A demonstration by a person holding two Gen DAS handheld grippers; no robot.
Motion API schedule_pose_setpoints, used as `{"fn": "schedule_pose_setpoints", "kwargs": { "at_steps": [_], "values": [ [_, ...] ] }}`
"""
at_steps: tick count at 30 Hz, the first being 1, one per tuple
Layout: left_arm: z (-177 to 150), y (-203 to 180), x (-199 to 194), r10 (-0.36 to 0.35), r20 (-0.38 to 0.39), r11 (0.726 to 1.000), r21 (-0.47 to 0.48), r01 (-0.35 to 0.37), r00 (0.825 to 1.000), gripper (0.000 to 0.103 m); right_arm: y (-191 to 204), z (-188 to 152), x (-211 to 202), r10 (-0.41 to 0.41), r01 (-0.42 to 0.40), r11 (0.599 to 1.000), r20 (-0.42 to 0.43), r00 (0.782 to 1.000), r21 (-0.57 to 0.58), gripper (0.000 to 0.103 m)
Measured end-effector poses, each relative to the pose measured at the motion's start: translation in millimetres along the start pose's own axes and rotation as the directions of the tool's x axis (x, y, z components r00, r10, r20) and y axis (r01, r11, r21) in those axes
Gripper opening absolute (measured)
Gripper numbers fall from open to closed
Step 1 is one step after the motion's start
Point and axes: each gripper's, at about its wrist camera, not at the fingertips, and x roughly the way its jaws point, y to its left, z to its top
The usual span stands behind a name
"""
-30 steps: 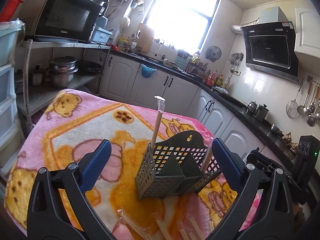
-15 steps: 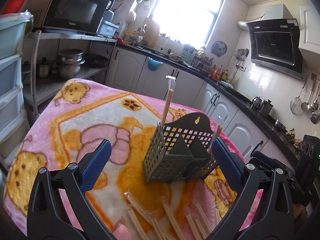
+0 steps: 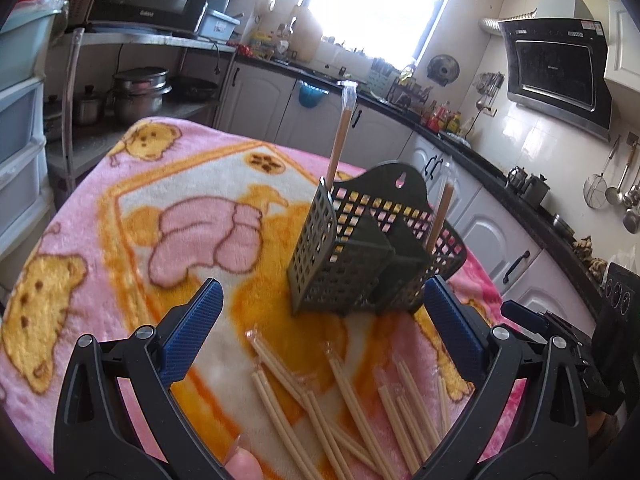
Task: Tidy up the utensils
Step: 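Withdraw both tools from the caddy back toward the remaining chopsticks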
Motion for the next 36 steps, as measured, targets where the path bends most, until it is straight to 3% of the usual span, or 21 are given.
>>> {"fn": "schedule_pose_setpoints", "kwargs": {
  "at_steps": [17, 23, 28, 36],
  "values": [
    [-42, -3, 23, 0.005, -0.152, 0.999, 0.033, 0.000, 0.988, 0.092, -8, -41, 13, 0.003, 0.001, 1.000, -0.144, 0.990, 0.030, 0.063],
    [-54, -6, 30, -0.028, -0.202, 0.999, 0.028, 0.034, 0.979, 0.073, -13, -50, 20, 0.007, 0.004, 0.998, -0.184, 0.983, 0.061, 0.063],
    [-63, -6, 36, -0.057, -0.247, 0.998, 0.006, 0.060, 0.967, 0.050, -16, -54, 24, 0.017, -0.002, 0.997, -0.198, 0.980, 0.079, 0.061],
    [-68, -6, 49, -0.029, -0.294, 0.999, 0.020, 0.036, 0.955, 0.043, -20, -55, 28, 0.026, -0.006, 0.995, -0.204, 0.979, 0.097, 0.060]
  ]
}}
